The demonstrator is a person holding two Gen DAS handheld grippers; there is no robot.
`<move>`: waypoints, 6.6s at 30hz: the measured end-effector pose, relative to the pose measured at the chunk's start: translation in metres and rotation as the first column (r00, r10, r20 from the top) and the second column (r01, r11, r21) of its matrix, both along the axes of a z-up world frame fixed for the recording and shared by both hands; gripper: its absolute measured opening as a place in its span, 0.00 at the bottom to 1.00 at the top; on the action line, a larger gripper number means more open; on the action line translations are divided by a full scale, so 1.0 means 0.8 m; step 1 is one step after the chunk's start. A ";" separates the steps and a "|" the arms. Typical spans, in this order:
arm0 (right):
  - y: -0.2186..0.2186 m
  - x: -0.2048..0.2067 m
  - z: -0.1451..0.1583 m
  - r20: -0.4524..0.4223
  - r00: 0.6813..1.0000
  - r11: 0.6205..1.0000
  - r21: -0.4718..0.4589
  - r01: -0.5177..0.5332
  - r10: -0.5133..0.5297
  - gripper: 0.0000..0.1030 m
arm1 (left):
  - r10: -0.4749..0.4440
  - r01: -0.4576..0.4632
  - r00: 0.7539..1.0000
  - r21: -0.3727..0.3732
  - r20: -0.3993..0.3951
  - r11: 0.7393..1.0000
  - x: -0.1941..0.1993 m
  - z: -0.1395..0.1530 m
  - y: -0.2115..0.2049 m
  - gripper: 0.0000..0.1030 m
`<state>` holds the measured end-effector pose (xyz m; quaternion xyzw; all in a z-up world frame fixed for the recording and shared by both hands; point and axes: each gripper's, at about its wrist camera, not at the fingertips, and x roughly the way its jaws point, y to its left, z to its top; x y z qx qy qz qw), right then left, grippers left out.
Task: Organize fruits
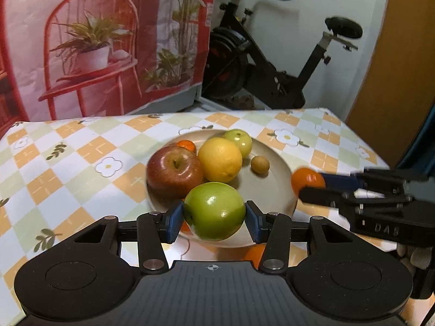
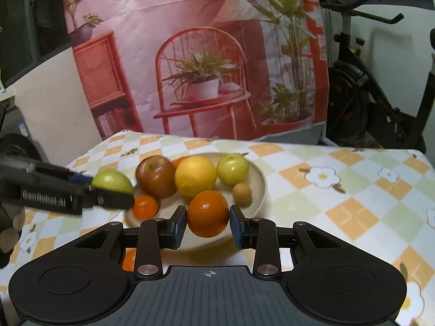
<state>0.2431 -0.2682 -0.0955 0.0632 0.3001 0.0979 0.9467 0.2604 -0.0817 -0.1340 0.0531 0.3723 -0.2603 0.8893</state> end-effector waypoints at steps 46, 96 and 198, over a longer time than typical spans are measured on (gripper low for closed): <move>0.004 0.036 -0.037 -0.012 1.000 0.999 -0.038 0.002 -0.003 0.31 | -0.130 0.131 0.991 0.134 -0.016 0.982 0.013 -0.018 -0.027 0.50; 0.009 -0.065 -0.040 -0.009 0.994 0.993 0.030 0.113 -0.113 0.34 | -0.143 0.117 0.925 -0.095 -0.353 0.989 -0.048 -0.059 0.019 0.36; 0.032 0.022 -0.042 -0.012 0.999 0.998 -0.050 -0.041 0.040 0.37 | -0.083 0.093 0.991 0.091 -0.108 0.992 0.016 -0.034 -0.021 0.27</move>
